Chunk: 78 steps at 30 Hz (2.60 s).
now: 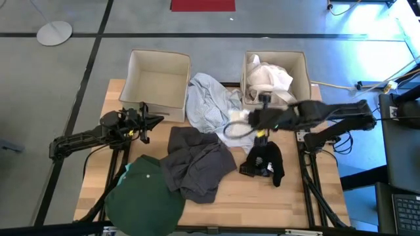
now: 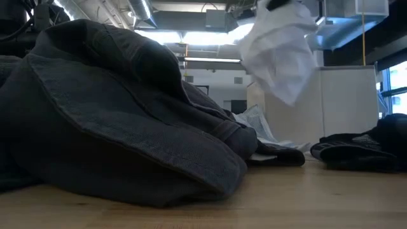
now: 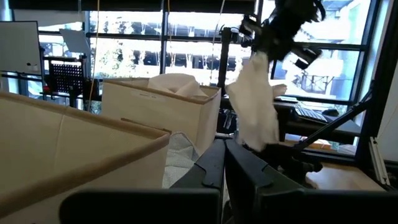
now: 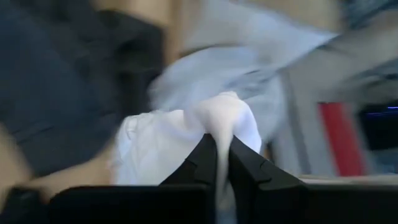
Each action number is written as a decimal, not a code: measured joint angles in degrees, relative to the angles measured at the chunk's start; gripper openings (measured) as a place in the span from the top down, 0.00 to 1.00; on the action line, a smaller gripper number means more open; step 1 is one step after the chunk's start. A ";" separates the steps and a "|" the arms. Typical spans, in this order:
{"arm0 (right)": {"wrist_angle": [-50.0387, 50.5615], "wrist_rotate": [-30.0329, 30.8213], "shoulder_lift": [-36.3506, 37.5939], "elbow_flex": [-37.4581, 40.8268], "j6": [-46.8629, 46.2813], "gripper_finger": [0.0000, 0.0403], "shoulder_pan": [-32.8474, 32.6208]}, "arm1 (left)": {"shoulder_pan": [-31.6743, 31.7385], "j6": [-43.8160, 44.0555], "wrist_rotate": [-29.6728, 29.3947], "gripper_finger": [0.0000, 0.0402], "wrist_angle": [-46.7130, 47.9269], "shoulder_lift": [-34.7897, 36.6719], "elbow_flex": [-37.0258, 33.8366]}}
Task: Sort clothes
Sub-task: Put the white underwear into the right laundry bin, then put the black underwear into the right laundry bin
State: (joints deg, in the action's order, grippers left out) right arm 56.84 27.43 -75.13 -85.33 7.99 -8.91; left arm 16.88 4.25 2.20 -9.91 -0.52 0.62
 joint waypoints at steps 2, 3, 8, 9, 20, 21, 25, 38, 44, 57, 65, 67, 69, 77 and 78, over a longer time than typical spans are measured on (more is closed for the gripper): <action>-0.04 4.35 1.06 -2.07 1.48 0.94 2.07 | 0.00 0.07 0.00 0.99 0.00 -0.02 0.00; -0.06 6.68 1.50 -3.18 2.57 0.95 3.18 | -0.02 0.07 0.00 0.99 0.01 -0.01 0.00; -0.09 17.06 2.65 -8.82 4.80 0.94 9.42 | -0.01 0.17 0.01 0.99 0.00 -0.02 0.00; -0.11 18.30 2.77 -9.82 5.54 0.94 10.81 | -0.01 0.20 0.00 0.99 0.02 -0.01 0.00; 4.27 11.03 1.83 -12.14 3.59 0.93 32.94 | 0.01 0.24 0.02 0.99 0.02 -0.01 0.00; 5.29 8.70 1.34 -12.05 2.46 0.93 35.17 | 0.01 0.23 0.02 0.99 0.02 0.01 0.00; 4.16 2.11 1.00 -7.80 -0.26 0.93 42.91 | 0.01 0.24 0.02 0.99 0.02 0.00 0.00; -15.09 -7.55 0.98 18.15 -3.99 0.93 56.29 | 0.01 1.33 0.04 0.99 0.04 0.01 0.00; -20.78 -8.45 0.98 26.62 -5.18 0.93 57.11 | 0.00 1.33 0.05 0.99 0.04 0.00 0.00; -24.47 -7.48 0.98 36.46 -10.58 0.93 57.10 | 0.01 1.31 0.04 0.99 0.04 0.01 0.00; -22.12 -7.48 0.98 35.38 -11.89 0.71 57.05 | 0.01 2.45 0.04 0.99 -0.37 -0.02 0.00; -19.57 -7.48 0.98 32.96 -10.53 0.64 57.03 | -0.01 2.47 0.07 0.99 -0.37 0.01 0.00; -15.25 -7.53 0.98 29.45 -9.23 0.57 56.92 | 0.01 2.46 0.07 0.99 -0.37 0.00 0.00; 1.30 -8.46 1.00 10.78 -10.51 0.43 56.80 | 0.00 1.73 0.04 0.99 0.00 0.00 0.00; 3.15 -9.78 1.00 8.61 -10.96 0.42 56.44 | -0.01 1.73 0.06 0.99 0.02 -0.01 0.00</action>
State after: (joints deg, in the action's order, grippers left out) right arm 59.99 17.65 -74.13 -76.72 -2.97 47.52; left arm 16.86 5.98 2.26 -9.89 -0.53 0.62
